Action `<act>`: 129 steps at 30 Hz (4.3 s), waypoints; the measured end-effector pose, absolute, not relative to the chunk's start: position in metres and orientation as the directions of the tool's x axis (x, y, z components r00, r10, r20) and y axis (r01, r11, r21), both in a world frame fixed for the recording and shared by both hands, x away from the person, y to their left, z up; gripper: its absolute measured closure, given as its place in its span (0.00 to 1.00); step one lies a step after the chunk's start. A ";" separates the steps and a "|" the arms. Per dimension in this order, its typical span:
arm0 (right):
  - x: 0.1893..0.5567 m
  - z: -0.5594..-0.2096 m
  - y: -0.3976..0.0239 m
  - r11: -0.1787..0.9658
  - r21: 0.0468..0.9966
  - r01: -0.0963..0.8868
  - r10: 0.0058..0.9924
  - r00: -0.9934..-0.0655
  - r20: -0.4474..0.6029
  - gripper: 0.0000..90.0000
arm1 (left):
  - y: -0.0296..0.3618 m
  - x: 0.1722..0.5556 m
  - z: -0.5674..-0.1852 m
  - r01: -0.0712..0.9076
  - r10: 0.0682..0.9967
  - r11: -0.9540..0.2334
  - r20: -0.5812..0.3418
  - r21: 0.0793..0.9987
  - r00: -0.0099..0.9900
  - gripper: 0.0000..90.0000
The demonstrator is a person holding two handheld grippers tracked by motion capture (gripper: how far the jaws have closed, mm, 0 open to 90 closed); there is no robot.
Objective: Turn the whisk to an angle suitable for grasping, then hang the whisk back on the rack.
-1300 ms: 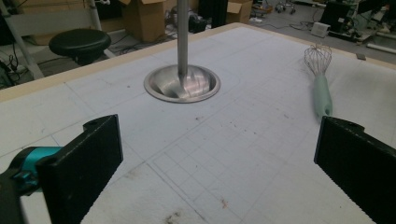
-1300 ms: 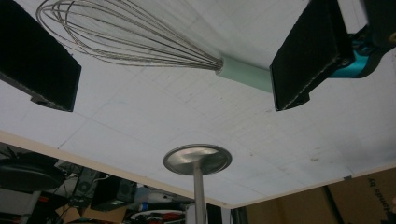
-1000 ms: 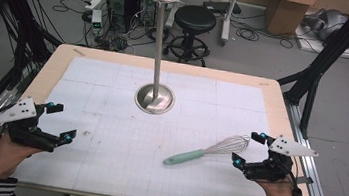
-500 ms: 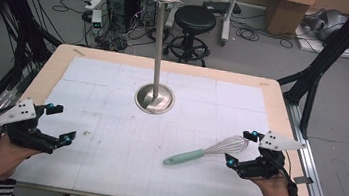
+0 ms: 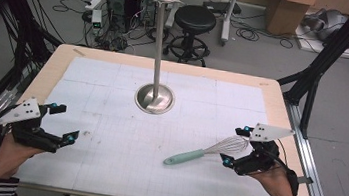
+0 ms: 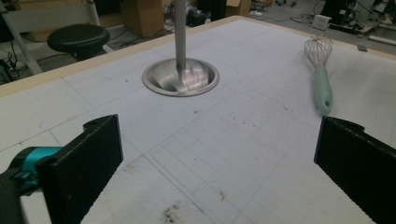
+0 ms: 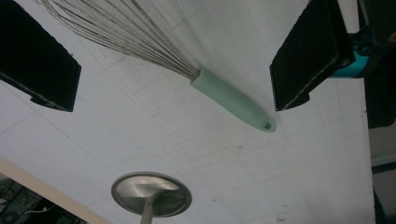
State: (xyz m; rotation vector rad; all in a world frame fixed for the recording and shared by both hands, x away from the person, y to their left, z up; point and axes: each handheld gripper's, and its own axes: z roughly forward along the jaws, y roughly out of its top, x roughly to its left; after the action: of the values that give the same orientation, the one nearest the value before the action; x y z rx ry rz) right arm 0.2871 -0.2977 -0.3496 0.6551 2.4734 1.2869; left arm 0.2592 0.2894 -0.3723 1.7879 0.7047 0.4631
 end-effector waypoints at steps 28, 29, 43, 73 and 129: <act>0.319 -0.328 -0.251 0.702 0.688 0.182 0.297 -0.954 -0.050 0.01 | 0.289 0.261 -0.371 0.234 0.658 -0.220 -0.032 0.947 0.752 0.02; 0.321 -0.328 -0.247 0.725 0.668 0.171 0.273 -0.961 -0.051 0.01 | 0.290 0.261 -0.371 0.234 0.663 -0.215 -0.034 0.948 0.748 0.02; 0.339 -0.331 -0.221 0.805 0.577 0.136 0.190 -0.981 -0.035 0.01 | 0.294 0.257 -0.373 0.239 0.665 -0.222 -0.032 0.945 0.746 0.02; 0.341 -0.345 -0.196 0.872 0.482 0.081 0.105 -0.994 -0.024 0.01 | 0.295 0.256 -0.372 0.235 0.666 -0.220 -0.030 0.947 0.745 0.02; 0.343 -0.405 -0.174 0.972 0.231 0.044 0.047 -0.999 -0.009 0.45 | 0.299 0.254 -0.374 0.248 0.669 -0.224 -0.036 0.943 0.742 0.02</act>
State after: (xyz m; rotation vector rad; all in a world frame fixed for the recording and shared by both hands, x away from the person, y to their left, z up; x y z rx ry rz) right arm 0.3432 -0.1744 -0.4046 0.0715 3.1056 0.3630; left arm 0.2545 0.2988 -0.3739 1.7979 0.7172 0.4587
